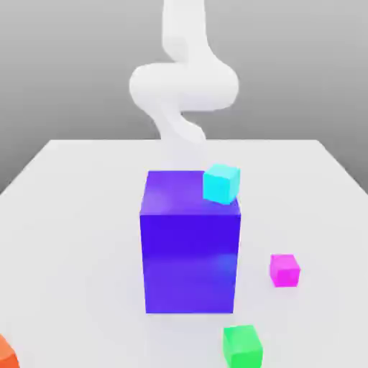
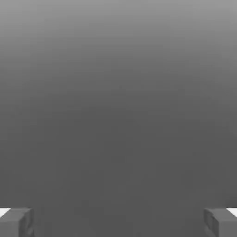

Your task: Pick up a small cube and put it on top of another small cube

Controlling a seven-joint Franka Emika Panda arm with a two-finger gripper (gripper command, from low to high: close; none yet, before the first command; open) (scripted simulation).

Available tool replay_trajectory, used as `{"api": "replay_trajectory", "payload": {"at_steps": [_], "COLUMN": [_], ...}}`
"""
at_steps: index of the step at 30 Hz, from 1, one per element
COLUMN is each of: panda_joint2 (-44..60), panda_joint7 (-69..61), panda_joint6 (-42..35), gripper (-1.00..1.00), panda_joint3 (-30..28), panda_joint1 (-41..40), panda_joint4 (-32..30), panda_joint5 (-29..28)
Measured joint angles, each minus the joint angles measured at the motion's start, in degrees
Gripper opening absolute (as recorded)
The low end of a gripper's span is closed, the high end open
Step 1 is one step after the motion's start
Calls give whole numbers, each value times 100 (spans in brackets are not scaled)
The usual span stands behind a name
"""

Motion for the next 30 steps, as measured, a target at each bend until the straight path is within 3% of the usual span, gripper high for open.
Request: {"api": "replay_trajectory", "payload": {"at_steps": [8, 14, 17, 19, 23, 26, 27, 30], "panda_joint2": [1629, 2926, 3631, 4073, 4933, 5550, 5714, 5714], "panda_joint7": [653, 1482, 2212, 2858, 3853, 4225, 4282, 4285], "panda_joint6": [1145, 2078, 2593, 2911, 3549, 4038, 4177, 4180], "gripper": [0, 0, 0, 0, 0, 0, -100, -100], "panda_joint3": [690, 1437, 1842, 1949, 1231, 466, 276, 277], "panda_joint1": [664, 1094, 1205, 1266, 1797, 2457, 2637, 2637], "panda_joint4": [-1166, -2073, -2554, -2816, -2777, -2651, -2618, -2618], "panda_joint5": [688, 795, 441, -109, -1353, -1824, -1884, -1887]}}
